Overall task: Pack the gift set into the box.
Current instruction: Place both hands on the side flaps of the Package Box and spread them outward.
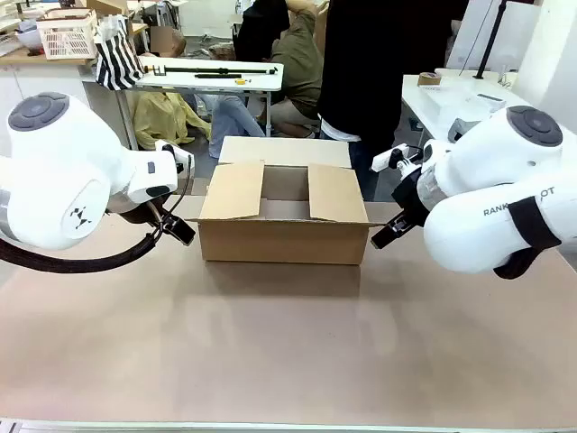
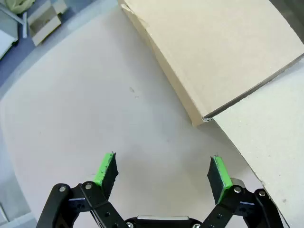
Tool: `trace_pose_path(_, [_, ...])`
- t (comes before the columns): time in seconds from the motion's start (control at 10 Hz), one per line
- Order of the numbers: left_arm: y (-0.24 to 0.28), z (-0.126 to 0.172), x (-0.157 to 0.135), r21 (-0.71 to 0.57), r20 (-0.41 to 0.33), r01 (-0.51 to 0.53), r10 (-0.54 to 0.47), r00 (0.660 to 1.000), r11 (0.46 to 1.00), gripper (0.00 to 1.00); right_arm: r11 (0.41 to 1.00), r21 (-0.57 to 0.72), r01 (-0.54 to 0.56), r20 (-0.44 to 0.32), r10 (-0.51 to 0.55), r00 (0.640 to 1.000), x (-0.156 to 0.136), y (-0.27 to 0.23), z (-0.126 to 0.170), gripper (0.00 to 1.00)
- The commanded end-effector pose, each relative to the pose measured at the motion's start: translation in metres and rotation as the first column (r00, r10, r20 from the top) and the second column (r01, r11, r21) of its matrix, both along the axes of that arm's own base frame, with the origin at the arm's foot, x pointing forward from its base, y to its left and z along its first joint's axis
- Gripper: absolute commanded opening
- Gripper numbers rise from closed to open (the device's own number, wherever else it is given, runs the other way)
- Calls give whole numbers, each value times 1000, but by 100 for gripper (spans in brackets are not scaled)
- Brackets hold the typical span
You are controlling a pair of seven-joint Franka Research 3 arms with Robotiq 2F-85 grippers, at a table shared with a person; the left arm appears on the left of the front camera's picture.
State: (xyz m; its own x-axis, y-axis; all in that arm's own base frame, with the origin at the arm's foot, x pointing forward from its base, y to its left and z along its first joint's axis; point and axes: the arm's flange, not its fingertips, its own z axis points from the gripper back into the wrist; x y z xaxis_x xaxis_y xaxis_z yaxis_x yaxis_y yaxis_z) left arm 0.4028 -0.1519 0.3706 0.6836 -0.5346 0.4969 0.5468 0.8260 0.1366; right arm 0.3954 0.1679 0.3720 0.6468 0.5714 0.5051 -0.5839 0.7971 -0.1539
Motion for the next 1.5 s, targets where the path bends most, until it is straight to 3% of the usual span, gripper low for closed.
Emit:
trace_pose_path(0.0, [0, 0, 0, 0, 1, 0, 0, 1000, 1000, 100, 1000, 0, 0, 0, 0, 1000, 0, 0, 0, 100])
trace_pose_path(1.0, [-1, 0, 0, 1, 0, 1, -1, 1000, 1000, 100, 1000, 0, 0, 0, 0, 1000, 0, 0, 0, 100])
trace_pose_path(1.1, [6, 10, -26, 79, -106, 149, -141, 984, 986, 100, 990, -122, -67, -166, 46, 985, -18, -13, 7, 100])
trace_pose_path(1.2, [26, 30, -58, 138, -209, 214, -183, 961, 967, 100, 973, -170, -154, -219, 115, 969, -47, -35, 25, 100])
trace_pose_path(1.4, [75, 72, -116, 111, -73, 279, -272, 959, 954, 100, 983, -154, -101, -122, 82, 989, -96, -71, 64, 100])
